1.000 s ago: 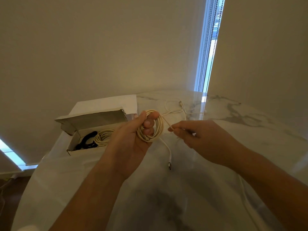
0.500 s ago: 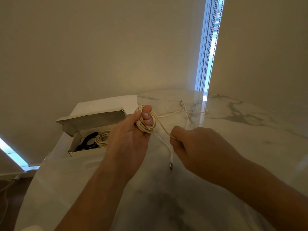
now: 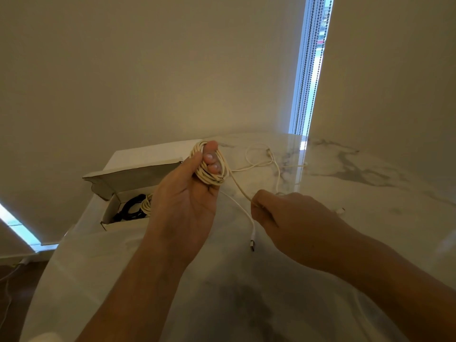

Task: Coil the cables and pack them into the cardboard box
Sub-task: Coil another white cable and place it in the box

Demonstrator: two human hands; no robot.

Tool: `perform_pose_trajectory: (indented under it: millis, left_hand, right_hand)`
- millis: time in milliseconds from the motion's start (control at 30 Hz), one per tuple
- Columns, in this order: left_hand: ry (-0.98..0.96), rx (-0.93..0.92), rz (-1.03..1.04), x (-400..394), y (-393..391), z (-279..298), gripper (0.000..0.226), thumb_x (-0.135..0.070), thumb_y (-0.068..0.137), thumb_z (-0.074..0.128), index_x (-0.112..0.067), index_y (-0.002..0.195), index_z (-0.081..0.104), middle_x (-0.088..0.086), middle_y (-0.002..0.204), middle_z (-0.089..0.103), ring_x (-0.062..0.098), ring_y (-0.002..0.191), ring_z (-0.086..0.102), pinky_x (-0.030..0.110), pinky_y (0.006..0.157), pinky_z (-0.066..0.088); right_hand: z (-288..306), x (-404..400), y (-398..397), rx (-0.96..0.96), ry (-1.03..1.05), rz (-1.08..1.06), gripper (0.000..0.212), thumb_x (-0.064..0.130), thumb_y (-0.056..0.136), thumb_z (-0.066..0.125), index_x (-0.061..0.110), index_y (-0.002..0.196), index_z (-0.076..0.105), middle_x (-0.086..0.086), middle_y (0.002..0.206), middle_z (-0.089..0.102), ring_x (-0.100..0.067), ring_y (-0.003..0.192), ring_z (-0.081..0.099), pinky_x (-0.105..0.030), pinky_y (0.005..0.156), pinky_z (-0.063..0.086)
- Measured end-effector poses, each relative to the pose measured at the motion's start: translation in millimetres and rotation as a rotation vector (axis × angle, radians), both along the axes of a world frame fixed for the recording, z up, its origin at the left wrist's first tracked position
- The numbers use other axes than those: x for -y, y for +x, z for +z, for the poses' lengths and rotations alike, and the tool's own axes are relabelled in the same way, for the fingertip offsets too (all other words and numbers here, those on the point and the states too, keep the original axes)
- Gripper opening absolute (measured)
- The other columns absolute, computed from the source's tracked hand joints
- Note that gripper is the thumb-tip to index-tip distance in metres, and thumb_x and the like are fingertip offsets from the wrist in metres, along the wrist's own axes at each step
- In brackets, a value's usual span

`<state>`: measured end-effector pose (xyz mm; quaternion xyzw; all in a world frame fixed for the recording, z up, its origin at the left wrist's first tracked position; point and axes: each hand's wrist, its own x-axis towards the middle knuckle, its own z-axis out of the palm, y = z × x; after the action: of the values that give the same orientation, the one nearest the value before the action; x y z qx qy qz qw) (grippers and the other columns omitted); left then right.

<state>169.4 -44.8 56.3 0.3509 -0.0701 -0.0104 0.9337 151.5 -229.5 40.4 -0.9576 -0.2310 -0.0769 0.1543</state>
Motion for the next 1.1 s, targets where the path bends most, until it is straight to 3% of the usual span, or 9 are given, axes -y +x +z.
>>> perform_pose_trajectory:
  millis: [200, 300, 400, 500, 633, 700, 833, 967, 1100]
  left_hand:
    - [0.017, -0.019, 0.055, -0.4, 3.6, -6.4, 0.031, -0.012, 0.096, 0.055, 0.001, 0.125, 0.055, 0.007, 0.107, 0.058, 0.011, 0.089, 0.054, 0.026, 0.091, 0.045]
    - [0.101, -0.051, 0.139, 9.3, 1.3, -8.7, 0.025, -0.009, 0.096, 0.056, 0.003, 0.117, 0.063, 0.01, 0.101, 0.062, 0.012, 0.084, 0.059, 0.026, 0.09, 0.049]
    - [0.303, -0.041, 0.214, 15.2, -3.9, -8.9, 0.021, -0.01, 0.097, 0.055, 0.0, 0.111, 0.068, 0.007, 0.09, 0.065, 0.013, 0.083, 0.061, 0.027, 0.088, 0.052]
    - [0.693, 0.015, 0.24, 14.4, -5.2, -15.9, 0.018, -0.021, 0.099, 0.056, -0.018, 0.099, 0.074, 0.0, 0.083, 0.07, 0.017, 0.088, 0.064, 0.039, 0.098, 0.051]
    - [0.989, 0.027, 0.113, 11.1, -1.1, -22.7, 0.022, -0.03, 0.099, 0.056, -0.02, 0.098, 0.076, 0.006, 0.091, 0.074, 0.026, 0.097, 0.067, 0.055, 0.102, 0.048]
    - [1.03, 0.017, 0.023, 10.2, -1.9, -19.8, 0.026, -0.033, 0.097, 0.055, -0.02, 0.094, 0.077, 0.012, 0.091, 0.074, 0.029, 0.093, 0.067, 0.052, 0.099, 0.051]
    - [1.015, -0.035, -0.119, 8.6, -7.0, -12.5, 0.034, -0.03, 0.098, 0.053, -0.015, 0.079, 0.077, 0.005, 0.073, 0.069, 0.014, 0.07, 0.063, 0.037, 0.082, 0.05]
    - [0.885, -0.085, -0.269, 8.6, -10.8, -7.7, 0.048, -0.054, 0.084, 0.058, -0.011, 0.084, 0.079, 0.01, 0.085, 0.07, 0.021, 0.078, 0.061, 0.039, 0.087, 0.051]
    - [1.143, 0.141, -0.279, 8.3, -13.6, -9.1, 0.048, -0.054, 0.084, 0.062, -0.008, 0.093, 0.073, 0.001, 0.074, 0.06, 0.018, 0.075, 0.052, 0.039, 0.078, 0.048]
  right_hand:
    - [3.9, -5.1, -6.8, 0.007, -0.071, 0.155, 0.028, 0.04, 0.104, 0.032, 0.029, 0.124, 0.048, 0.007, 0.096, 0.065, -0.011, 0.078, 0.059, -0.027, 0.073, 0.05]
    - [9.6, -7.2, -15.2, 0.044, -0.121, 0.209, 0.032, 0.043, 0.103, 0.032, 0.033, 0.131, 0.043, 0.007, 0.101, 0.065, -0.012, 0.083, 0.06, -0.028, 0.078, 0.052]
    - [15.8, -5.3, -18.3, 0.141, -0.124, 0.238, 0.028, 0.043, 0.102, 0.032, 0.034, 0.123, 0.047, 0.008, 0.092, 0.065, -0.01, 0.073, 0.057, -0.021, 0.064, 0.044]
    - [22.3, -0.9, -16.2, 0.265, -0.145, 0.202, 0.026, 0.041, 0.098, 0.035, 0.031, 0.101, 0.058, 0.01, 0.068, 0.058, -0.008, 0.051, 0.046, -0.014, 0.047, 0.022]
    - [23.5, 3.6, -11.8, 0.356, -0.071, 0.215, 0.018, 0.035, 0.091, 0.043, 0.027, 0.088, 0.059, 0.012, 0.066, 0.055, -0.007, 0.049, 0.039, -0.009, 0.05, 0.014]
    - [22.5, 3.0, -10.2, 0.388, -0.023, 0.247, 0.016, 0.034, 0.09, 0.047, 0.026, 0.09, 0.06, 0.013, 0.07, 0.058, -0.005, 0.053, 0.037, -0.006, 0.054, 0.014]
    - [23.6, 9.9, -1.0, 0.42, 0.017, 0.219, 0.016, 0.041, 0.091, 0.054, 0.028, 0.088, 0.061, 0.018, 0.07, 0.045, 0.0, 0.058, 0.034, -0.005, 0.055, 0.017]
    - [26.9, 24.2, 9.6, 0.375, 0.042, 0.153, 0.027, 0.051, 0.089, 0.049, 0.025, 0.086, 0.057, 0.015, 0.073, 0.055, -0.007, 0.059, 0.049, -0.01, 0.054, 0.031]
    - [22.7, 28.1, 17.0, 0.405, 0.008, 0.167, 0.023, 0.045, 0.089, 0.049, 0.023, 0.09, 0.057, 0.009, 0.081, 0.059, -0.012, 0.065, 0.052, -0.011, 0.056, 0.029]
